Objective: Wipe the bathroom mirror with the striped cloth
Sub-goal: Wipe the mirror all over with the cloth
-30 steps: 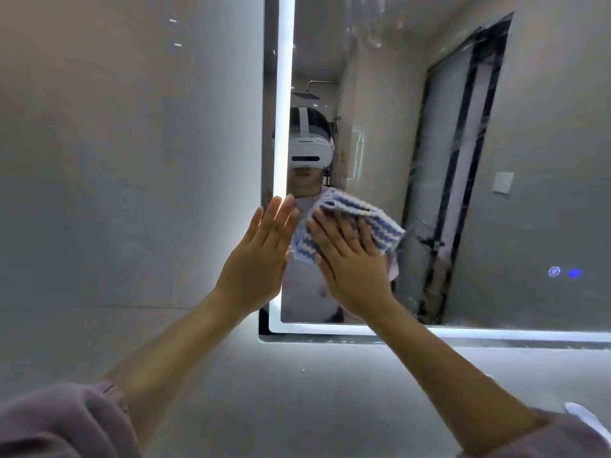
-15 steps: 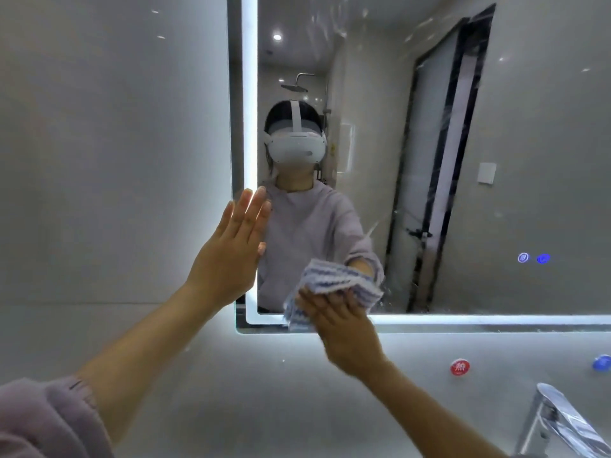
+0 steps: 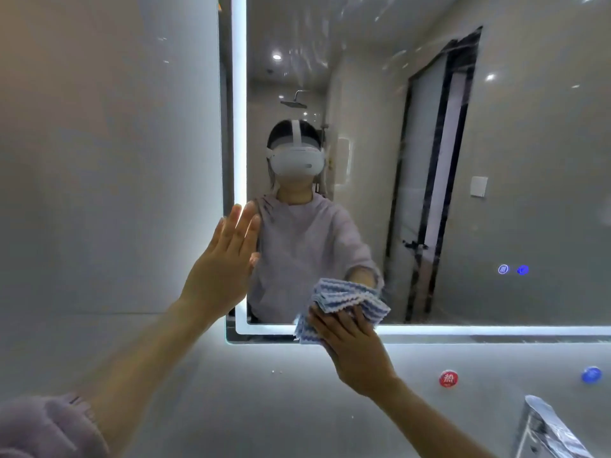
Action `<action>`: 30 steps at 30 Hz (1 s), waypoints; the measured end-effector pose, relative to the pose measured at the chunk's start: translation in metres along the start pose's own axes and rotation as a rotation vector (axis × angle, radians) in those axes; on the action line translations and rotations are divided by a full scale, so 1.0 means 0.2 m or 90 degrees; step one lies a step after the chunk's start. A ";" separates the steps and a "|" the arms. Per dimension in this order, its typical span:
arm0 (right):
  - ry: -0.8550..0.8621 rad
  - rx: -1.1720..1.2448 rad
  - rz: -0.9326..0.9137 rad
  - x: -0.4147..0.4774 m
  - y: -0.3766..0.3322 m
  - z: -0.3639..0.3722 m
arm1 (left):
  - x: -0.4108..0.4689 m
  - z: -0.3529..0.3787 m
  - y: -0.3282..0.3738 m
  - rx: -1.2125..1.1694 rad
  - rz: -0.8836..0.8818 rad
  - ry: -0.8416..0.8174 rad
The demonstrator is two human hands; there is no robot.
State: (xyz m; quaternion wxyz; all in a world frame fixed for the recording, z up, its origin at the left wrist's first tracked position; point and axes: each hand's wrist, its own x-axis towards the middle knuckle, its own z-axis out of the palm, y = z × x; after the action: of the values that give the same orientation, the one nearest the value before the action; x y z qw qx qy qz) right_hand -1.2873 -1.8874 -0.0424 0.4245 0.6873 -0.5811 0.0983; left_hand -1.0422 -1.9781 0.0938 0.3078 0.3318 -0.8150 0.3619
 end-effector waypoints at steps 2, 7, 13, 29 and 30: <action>-0.020 0.012 -0.017 -0.03 0.05 -0.03 | -0.01 -0.01 0.02 -0.013 -0.011 -0.013; 0.060 -0.024 0.044 0.17 0.34 -0.22 | 0.01 -0.04 0.11 -0.066 -0.103 -0.074; 0.123 0.025 0.172 0.38 0.49 -0.39 | 0.03 -0.05 0.18 -0.139 -0.171 -0.044; 0.088 -0.013 0.078 0.10 0.51 -0.22 | 0.03 -0.06 0.23 -0.155 -0.195 -0.034; 0.094 -0.010 0.102 0.16 0.57 -0.27 | 0.04 -0.06 0.23 -0.157 -0.195 -0.032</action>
State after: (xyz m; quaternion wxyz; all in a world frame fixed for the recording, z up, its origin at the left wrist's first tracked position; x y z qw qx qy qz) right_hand -1.3593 -1.8687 0.0639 0.4622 0.6260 -0.6024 0.1776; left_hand -1.0786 -1.9477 0.0877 0.3772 0.4209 -0.8004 0.1999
